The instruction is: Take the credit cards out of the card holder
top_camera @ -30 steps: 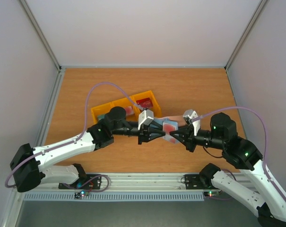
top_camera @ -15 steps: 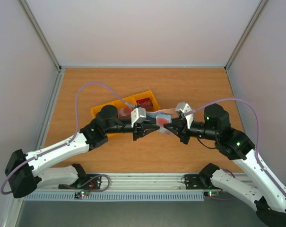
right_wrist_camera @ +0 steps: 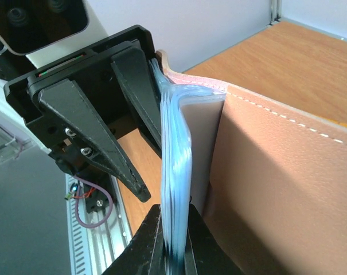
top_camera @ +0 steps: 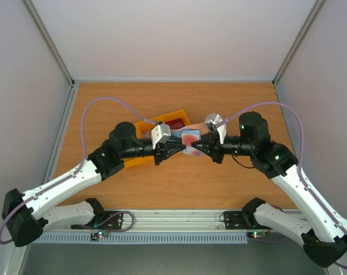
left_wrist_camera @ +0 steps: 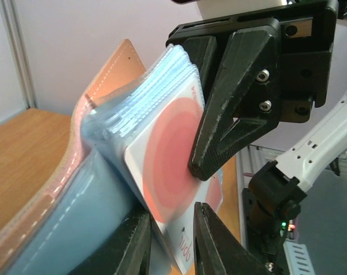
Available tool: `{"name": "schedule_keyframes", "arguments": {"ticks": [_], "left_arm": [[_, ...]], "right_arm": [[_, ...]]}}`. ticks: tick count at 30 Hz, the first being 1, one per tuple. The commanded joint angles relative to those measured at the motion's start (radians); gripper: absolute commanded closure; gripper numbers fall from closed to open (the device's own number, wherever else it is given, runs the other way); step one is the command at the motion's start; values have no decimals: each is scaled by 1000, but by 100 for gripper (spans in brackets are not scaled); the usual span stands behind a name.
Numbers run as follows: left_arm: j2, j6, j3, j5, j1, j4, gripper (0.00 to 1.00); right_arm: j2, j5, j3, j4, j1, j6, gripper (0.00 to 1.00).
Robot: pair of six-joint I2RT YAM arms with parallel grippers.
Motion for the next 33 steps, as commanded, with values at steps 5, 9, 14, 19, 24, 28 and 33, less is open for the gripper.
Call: {"name": "schedule_keyframes", "arguments": {"ticks": [5, 9, 14, 19, 24, 28, 33], "left_arm": [[-42, 56, 89, 240, -35, -43, 74], [-63, 49, 102, 237, -29, -74, 72], [-99, 94, 198, 285, 9, -253, 64], [-130, 90, 328, 281, 60, -497, 57], [-171, 42, 304, 284, 68, -524, 56], [-166, -64, 237, 274, 68, -382, 55], [-27, -509, 114, 137, 68, 19, 59]], "right_arm": [[138, -43, 95, 210, -48, 61, 99], [143, -92, 95, 235, -49, 85, 99], [130, -44, 99, 213, -59, 84, 99], [193, 80, 161, 124, -68, 105, 99], [225, 66, 168, 131, -69, 147, 99], [219, 16, 158, 141, -68, 151, 99], [201, -68, 136, 148, -68, 135, 99]]}}
